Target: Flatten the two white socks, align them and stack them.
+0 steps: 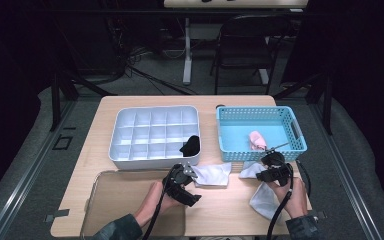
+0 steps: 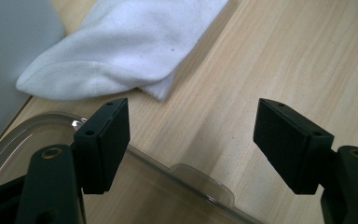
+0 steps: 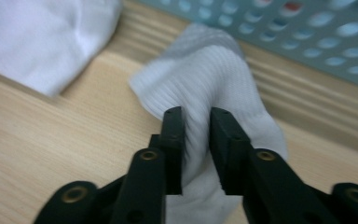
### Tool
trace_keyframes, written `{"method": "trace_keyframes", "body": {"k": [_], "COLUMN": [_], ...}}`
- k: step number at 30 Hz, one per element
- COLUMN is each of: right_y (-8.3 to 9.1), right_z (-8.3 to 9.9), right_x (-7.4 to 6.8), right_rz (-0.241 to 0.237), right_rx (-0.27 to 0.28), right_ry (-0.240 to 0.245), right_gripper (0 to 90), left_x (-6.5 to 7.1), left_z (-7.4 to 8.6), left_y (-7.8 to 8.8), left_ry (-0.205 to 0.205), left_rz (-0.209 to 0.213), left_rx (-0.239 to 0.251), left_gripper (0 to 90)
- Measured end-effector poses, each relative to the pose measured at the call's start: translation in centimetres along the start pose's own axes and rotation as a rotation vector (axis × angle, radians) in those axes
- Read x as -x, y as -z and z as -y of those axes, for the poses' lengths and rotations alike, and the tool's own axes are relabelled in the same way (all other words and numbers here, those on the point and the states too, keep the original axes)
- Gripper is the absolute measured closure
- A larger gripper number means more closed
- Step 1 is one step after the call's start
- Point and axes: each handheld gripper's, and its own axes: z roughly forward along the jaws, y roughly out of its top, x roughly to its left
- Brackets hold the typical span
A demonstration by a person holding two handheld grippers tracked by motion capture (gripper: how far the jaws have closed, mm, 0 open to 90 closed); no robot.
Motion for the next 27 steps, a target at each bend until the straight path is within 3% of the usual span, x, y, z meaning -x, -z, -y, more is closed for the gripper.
{"method": "trace_keyframes", "body": {"k": [1,3,7,11,13,14,20,23,24,26,27], "right_y": [-0.5,-0.9,1.1,2.6,2.6,2.5,1.9,1.5,1.4,1.1,1.0], "right_z": [0.0,-0.1,0.0,0.9,1.4,1.7,3.5,4.2,4.3,4.8,4.7], "right_x": [-0.1,-0.3,-0.5,-0.8,-1.2,-1.4,-2.1,-2.0,-1.9,-1.9,-1.8], "right_rz": [0.001,-0.01,-0.042,-0.089,-0.106,-0.122,-0.155,-0.147,-0.136,-0.152,-0.145], "right_rx": [-0.005,-0.027,0.02,-0.034,-0.05,-0.085,-0.153,-0.226,-0.263,-0.266,-0.301], "right_ry": [-0.001,0.045,0.089,0.148,0.151,0.188,0.193,0.21,0.235,0.199,0.216], "right_gripper": [65.7,58.2,44.9,38.0,37.5,36.7,42.3,47.0,48.7,57.0,62.6], "left_x": [0.0,0.0,-0.2,-0.3,-0.3,-0.3,-0.5,-0.4,-0.3,-0.3,-0.4], "left_z": [0.0,0.0,0.1,0.1,0.2,0.2,0.2,0.2,0.2,0.1,0.1], "left_y": [0.0,0.1,0.3,0.4,0.5,0.6,0.8,0.7,0.7,0.6,0.6], "left_ry": [0.002,0.001,0.008,0.008,0.011,0.016,0.022,0.02,0.021,0.019,0.019], "left_rz": [-0.001,-0.002,-0.006,-0.004,-0.005,-0.008,-0.01,-0.007,-0.006,-0.004,-0.003], "left_rx": [-0.001,-0.001,0.002,-0.002,0.001,0.009,0.014,0.012,0.013,0.011,0.01], "left_gripper": [27.0,27.0,26.7,26.4,26.4,26.4,26.3,26.2,26.2,26.2,26.2]}}
